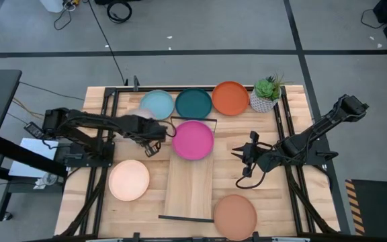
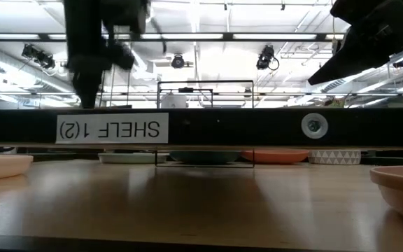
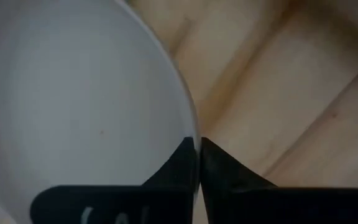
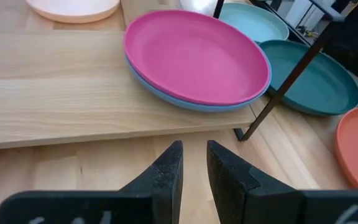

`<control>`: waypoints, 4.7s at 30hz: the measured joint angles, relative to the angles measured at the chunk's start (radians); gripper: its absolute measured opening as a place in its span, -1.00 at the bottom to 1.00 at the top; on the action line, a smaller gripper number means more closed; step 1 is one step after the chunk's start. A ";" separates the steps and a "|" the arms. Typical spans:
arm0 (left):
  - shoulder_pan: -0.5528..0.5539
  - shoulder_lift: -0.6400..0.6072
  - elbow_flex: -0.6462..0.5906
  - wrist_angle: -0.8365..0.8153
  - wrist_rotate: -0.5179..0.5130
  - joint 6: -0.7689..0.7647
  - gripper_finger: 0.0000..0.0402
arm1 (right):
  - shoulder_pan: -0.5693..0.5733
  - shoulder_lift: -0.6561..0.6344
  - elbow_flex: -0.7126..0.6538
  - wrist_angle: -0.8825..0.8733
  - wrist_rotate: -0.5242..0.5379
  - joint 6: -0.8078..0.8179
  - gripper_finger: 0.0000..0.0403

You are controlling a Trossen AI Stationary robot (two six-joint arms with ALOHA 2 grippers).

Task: Place and stack plates onto a shelf
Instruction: Put the gray plate on the shelf, then stack the light orange plate on top of the gray plate on the shelf

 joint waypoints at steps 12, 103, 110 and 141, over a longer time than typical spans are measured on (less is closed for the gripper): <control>-0.338 -0.036 0.272 0.115 -0.309 0.334 -0.93 | 0.002 0.000 0.000 -0.002 0.006 0.049 -0.61; -0.620 0.130 -0.064 0.231 0.180 -0.785 0.01 | 0.270 0.163 0.000 0.066 0.201 0.126 -0.61; -0.602 0.200 -0.064 0.244 0.234 -0.821 0.01 | 0.270 0.163 0.000 0.068 0.198 0.127 -0.61; -0.599 0.269 0.132 0.167 0.348 -0.654 -0.93 | 0.270 0.163 0.000 0.081 0.191 0.122 -0.61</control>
